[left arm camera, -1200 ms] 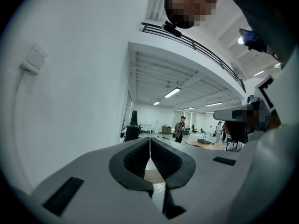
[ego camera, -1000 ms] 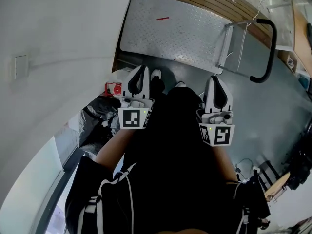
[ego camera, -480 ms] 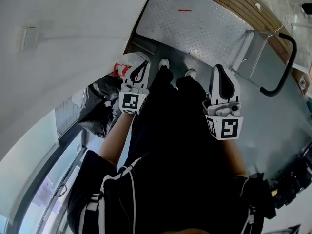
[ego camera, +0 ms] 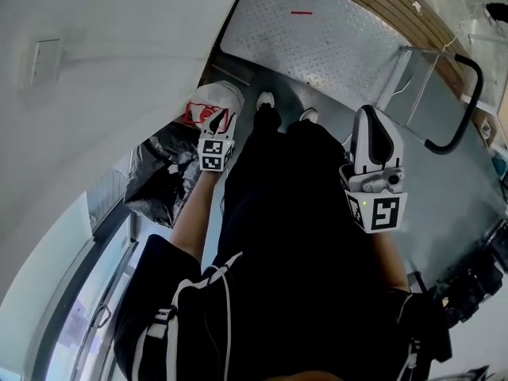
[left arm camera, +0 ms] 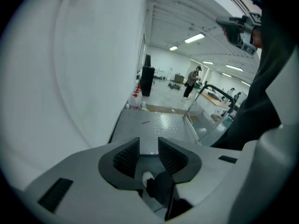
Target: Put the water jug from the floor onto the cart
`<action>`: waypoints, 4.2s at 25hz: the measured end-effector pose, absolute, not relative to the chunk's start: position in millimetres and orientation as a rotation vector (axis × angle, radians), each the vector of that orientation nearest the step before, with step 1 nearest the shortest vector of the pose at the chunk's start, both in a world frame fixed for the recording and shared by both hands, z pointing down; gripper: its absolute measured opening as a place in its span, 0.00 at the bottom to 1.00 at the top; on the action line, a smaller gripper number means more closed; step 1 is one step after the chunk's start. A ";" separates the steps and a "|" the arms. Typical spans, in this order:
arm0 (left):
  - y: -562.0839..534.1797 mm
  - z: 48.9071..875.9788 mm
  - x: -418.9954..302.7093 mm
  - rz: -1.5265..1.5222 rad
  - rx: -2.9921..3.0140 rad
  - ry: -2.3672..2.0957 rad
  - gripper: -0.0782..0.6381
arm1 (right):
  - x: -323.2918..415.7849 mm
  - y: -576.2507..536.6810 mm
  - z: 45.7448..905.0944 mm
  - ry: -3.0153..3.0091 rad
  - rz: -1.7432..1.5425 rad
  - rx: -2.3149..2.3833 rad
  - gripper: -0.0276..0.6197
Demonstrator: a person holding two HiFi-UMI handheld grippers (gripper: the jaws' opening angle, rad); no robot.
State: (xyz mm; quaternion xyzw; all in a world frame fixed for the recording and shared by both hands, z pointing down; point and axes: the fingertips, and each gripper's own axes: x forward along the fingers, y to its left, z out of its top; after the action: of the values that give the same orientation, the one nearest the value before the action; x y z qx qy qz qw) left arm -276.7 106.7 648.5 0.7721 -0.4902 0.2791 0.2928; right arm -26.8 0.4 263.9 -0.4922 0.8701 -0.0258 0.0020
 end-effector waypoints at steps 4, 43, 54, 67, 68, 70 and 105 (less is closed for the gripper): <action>113.1 693.3 -296.9 0.812 1.956 -1.228 0.28 | -53.7 -0.6 268.0 2.757 -0.084 -1.531 0.07; 181.2 924.5 -343.8 0.967 1.510 -1.068 0.31 | -64.4 14.5 376.2 2.887 -0.307 -1.682 0.07; 187.3 952.9 -333.7 1.029 1.514 -0.946 0.31 | -61.9 12.8 399.5 2.875 -0.312 -1.720 0.07; 201.2 924.1 -366.5 1.101 1.471 -0.918 0.17 | -72.2 17.5 383.0 2.873 -0.399 -1.755 0.07; 201.5 922.0 -372.3 1.087 1.456 -0.930 0.17 | -75.7 19.4 381.6 2.875 -0.408 -1.747 0.07; 198.5 918.7 -383.1 1.043 1.423 -0.959 0.17 | -79.4 22.2 378.8 2.866 -0.417 -1.749 0.07; 103.7 763.6 -302.1 1.044 1.589 -0.870 0.17 | 34.1 8.9 298.2 2.388 -0.241 -1.988 0.07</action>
State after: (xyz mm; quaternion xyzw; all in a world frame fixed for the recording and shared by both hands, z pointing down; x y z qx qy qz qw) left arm -302.1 103.7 763.6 0.6574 -0.3599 0.4319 0.5017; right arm 34.1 8.9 298.2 -0.6378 0.7662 -0.0772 0.0124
